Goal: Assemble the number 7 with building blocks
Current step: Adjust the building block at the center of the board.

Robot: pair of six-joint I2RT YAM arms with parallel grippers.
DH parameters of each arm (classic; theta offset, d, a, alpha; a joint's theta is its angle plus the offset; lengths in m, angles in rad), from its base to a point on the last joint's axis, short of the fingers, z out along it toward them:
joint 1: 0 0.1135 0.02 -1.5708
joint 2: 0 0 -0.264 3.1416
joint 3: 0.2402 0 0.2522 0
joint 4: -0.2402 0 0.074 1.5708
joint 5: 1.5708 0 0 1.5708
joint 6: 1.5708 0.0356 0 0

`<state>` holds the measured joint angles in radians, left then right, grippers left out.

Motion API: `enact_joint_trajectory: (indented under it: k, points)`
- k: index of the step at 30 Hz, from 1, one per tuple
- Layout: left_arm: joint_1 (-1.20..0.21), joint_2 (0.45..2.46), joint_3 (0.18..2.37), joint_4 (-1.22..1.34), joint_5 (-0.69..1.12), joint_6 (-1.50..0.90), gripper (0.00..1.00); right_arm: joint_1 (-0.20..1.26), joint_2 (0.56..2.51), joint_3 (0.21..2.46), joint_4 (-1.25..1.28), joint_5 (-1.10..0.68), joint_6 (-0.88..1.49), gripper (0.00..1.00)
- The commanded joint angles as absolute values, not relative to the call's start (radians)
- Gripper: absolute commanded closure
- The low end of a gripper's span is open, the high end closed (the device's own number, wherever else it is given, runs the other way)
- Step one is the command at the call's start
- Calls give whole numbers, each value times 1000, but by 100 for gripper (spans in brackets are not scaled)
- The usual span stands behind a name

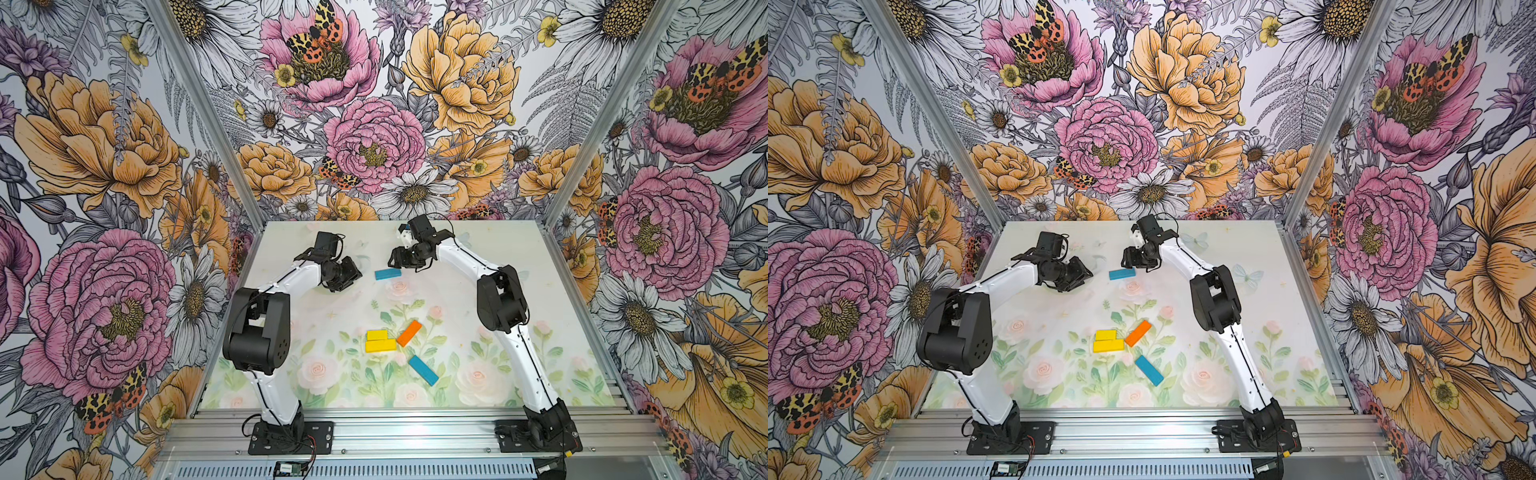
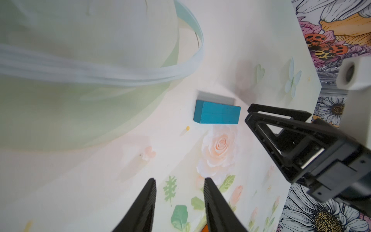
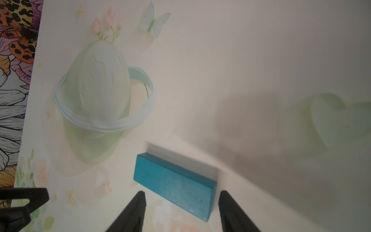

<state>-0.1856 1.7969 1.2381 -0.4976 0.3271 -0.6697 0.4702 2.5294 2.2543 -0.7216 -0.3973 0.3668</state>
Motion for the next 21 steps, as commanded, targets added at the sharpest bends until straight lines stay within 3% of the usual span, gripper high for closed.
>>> enact_joint_trajectory:
  k: [1, 21]
  points:
    - [-186, 1760, 1207, -493, 336, -648, 58, 468, 2587, 2341, -712, -378, 366, 40]
    - [-172, 1706, 1147, -492, 313, -652, 59, 500, 2616, 2305, -715, -438, 352, 44]
